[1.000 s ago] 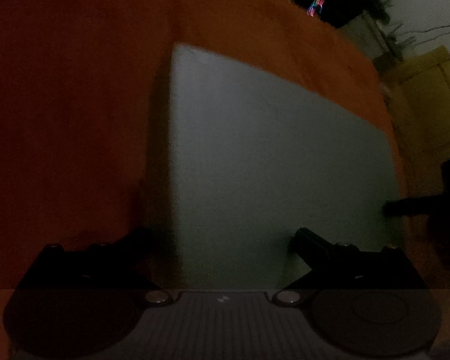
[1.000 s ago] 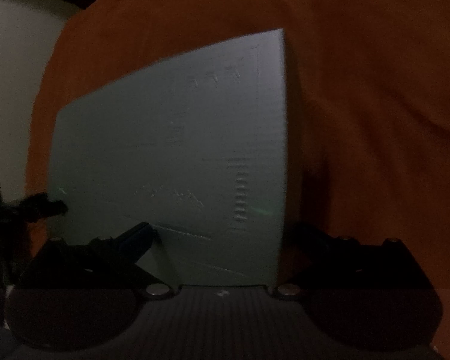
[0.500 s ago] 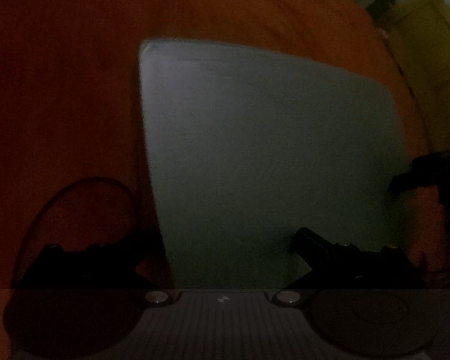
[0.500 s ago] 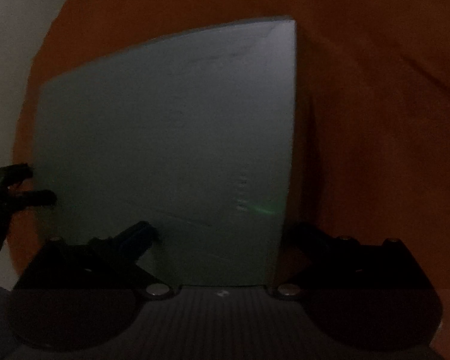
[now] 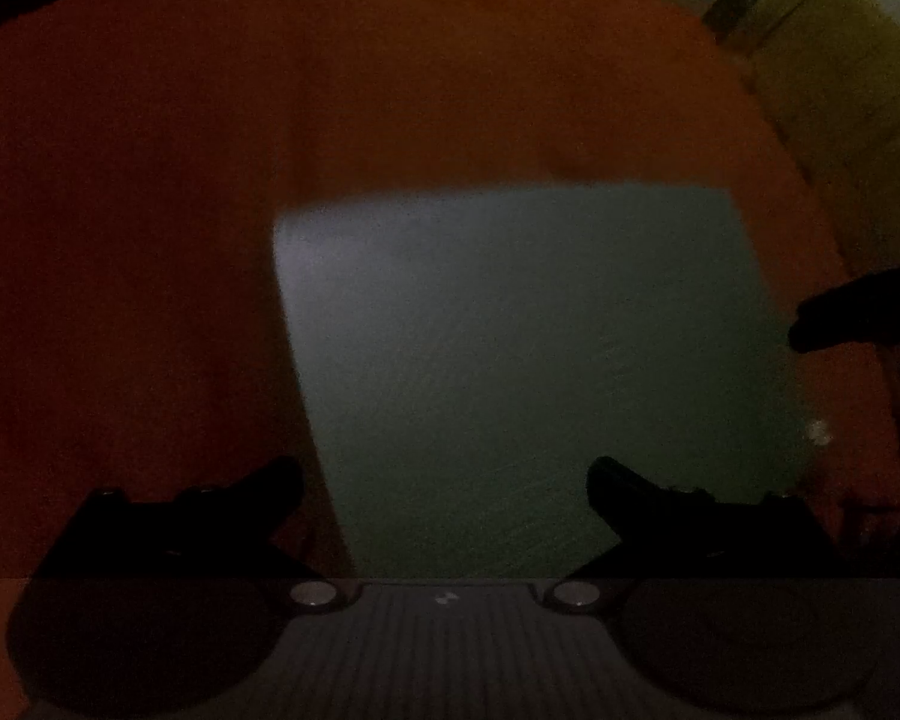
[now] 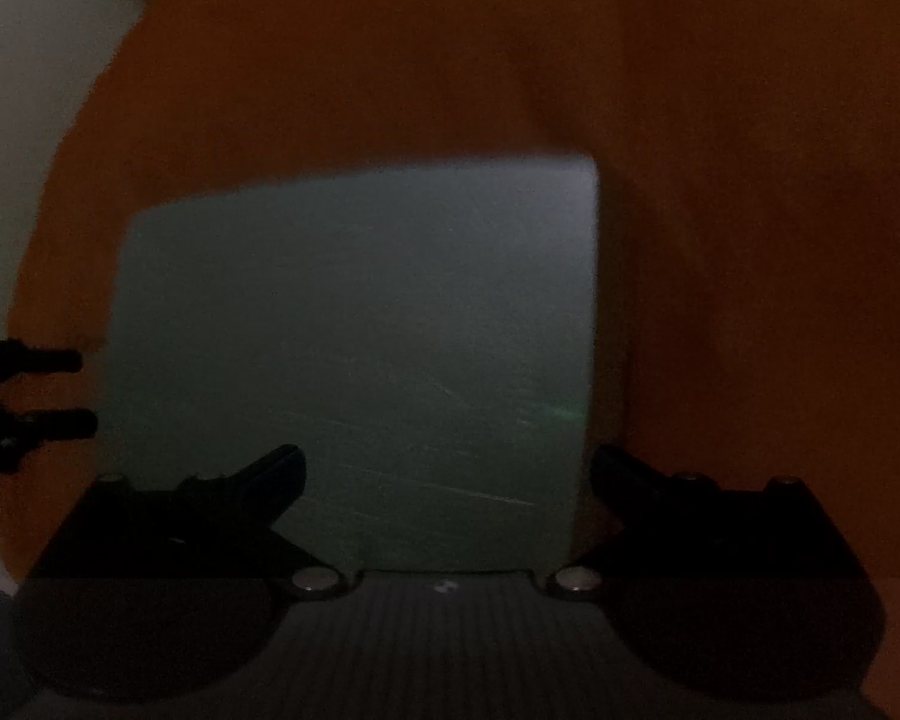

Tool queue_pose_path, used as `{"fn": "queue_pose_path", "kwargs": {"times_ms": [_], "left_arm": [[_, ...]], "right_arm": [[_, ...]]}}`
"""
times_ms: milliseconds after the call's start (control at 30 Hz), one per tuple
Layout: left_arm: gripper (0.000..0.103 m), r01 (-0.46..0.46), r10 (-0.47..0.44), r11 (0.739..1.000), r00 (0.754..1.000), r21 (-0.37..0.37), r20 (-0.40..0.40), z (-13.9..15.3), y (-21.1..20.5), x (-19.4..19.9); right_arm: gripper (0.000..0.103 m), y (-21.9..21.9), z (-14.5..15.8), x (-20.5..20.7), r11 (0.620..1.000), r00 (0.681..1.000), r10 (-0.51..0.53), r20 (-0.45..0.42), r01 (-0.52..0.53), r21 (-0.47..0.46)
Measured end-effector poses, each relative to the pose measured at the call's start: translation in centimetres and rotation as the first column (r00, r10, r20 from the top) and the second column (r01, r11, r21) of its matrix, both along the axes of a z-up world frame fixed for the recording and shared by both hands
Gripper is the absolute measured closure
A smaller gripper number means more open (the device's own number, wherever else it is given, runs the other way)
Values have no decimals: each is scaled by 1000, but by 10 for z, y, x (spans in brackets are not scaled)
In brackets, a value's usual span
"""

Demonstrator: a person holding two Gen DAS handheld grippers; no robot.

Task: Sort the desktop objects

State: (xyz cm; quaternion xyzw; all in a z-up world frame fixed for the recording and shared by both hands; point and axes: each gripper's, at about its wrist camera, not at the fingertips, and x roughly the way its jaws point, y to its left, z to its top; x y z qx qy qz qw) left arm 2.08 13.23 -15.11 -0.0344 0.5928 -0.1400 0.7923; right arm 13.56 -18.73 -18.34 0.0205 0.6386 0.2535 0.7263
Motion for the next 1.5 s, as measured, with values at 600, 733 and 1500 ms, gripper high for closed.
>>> {"fn": "queue_pose_path", "kwargs": {"times_ms": [600,733,1500], "left_arm": [[0,-384,387,919,834,-89,394,61,-95,-163],[1,-326,320,945,924,-6,210,33,-95,-150],[1,-333,304,938,924,97,232,13,-93,-146]], "right_arm": [[0,12,128,-203,975,878,-217,426,175,136],[0,22,93,-223,953,822,-271,501,303,18],[0,14,47,-189,966,912,-191,363,240,-92]]}}
